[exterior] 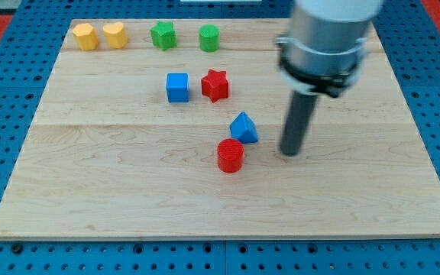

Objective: Slide the blue triangle to the bottom left of red star

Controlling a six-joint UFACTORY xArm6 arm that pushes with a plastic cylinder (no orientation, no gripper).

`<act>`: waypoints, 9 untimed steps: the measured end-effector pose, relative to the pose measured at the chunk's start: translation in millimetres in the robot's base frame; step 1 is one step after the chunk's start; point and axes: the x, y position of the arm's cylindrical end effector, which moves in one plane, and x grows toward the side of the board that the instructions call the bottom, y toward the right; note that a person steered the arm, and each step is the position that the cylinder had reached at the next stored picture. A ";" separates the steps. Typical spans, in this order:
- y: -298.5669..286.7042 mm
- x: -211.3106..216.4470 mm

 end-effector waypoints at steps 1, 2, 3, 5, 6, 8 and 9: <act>-27.2 -30.4; -43.5 -53.8; -14.1 -54.9; -9.1 -73.8; -27.7 -74.0; -82.3 -74.0; -51.2 -68.6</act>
